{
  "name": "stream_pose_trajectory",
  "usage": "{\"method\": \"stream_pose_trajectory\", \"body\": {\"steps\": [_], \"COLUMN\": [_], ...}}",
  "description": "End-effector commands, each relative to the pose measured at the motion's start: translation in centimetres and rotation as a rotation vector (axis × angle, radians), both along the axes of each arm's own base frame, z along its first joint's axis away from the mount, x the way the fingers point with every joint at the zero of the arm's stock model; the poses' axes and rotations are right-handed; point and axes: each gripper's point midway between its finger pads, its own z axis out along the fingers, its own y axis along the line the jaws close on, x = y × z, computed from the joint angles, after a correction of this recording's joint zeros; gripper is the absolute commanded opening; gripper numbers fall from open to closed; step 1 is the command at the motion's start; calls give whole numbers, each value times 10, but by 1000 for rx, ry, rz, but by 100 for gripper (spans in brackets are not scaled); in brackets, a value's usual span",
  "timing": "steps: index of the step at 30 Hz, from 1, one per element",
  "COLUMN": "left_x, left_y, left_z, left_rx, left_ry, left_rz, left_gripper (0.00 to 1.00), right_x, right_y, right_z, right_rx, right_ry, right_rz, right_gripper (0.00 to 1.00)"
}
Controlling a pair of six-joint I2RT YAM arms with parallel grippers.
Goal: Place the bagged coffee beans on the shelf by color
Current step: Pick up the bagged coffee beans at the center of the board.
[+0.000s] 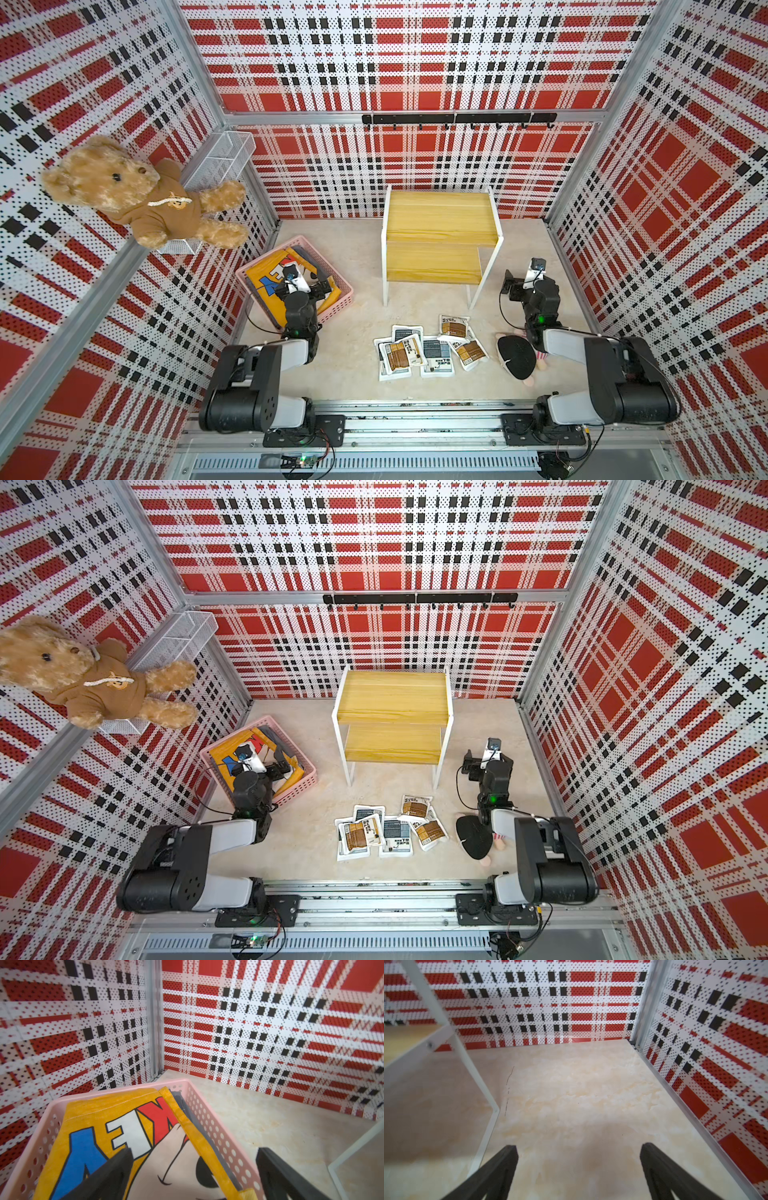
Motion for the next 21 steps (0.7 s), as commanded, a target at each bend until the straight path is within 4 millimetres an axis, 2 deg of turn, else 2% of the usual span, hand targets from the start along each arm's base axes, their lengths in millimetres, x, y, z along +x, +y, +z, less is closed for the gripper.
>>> {"method": "stream_pose_trajectory", "body": {"steps": [1, 3, 6, 9, 10, 11, 12, 13, 14, 15, 16, 18, 21], "left_x": [-7, -7, -18, -39, -48, -57, -67, -76, -85, -95, -104, -123, -144], "left_y": [13, 5, -18, -47, -58, -67, -79, -90, -102, -115, -126, -148, -171], "left_z": [-2, 6, 20, 31, 29, 27, 23, 18, 10, 1, -5, -15, -18], "left_rx": [-205, -294, -406, -500, -524, -546, -572, -606, -637, -668, -698, -731, -769], "left_ry": [121, 163, 190, 194, 214, 227, 248, 268, 297, 332, 362, 405, 423], "left_rz": [95, 53, -20, -112, -149, -179, -225, -270, -323, -379, -424, -510, -607], "left_gripper": [99, 95, 87, 86, 86, 85, 85, 85, 87, 94, 97, 97, 97], "right_x": [-13, -20, -44, -74, -78, -83, -107, -118, -124, -129, -135, -164, -189], "right_y": [-21, -7, 19, 42, 44, 44, 71, 82, 89, 95, 102, 125, 150], "right_z": [24, 31, 51, 69, 83, 89, 68, 64, 64, 63, 62, 40, 24], "right_rx": [123, 196, 326, 430, 425, 425, 534, 564, 576, 571, 565, 662, 693], "right_ry": [136, 215, 238, 249, 208, 194, 338, 380, 391, 390, 391, 529, 617], "right_rz": [-141, -64, 40, 134, 147, 152, 250, 297, 324, 348, 373, 411, 475], "right_gripper": [100, 100, 100, 100, 100, 100, 100, 100, 100, 100, 100, 100, 100]}}
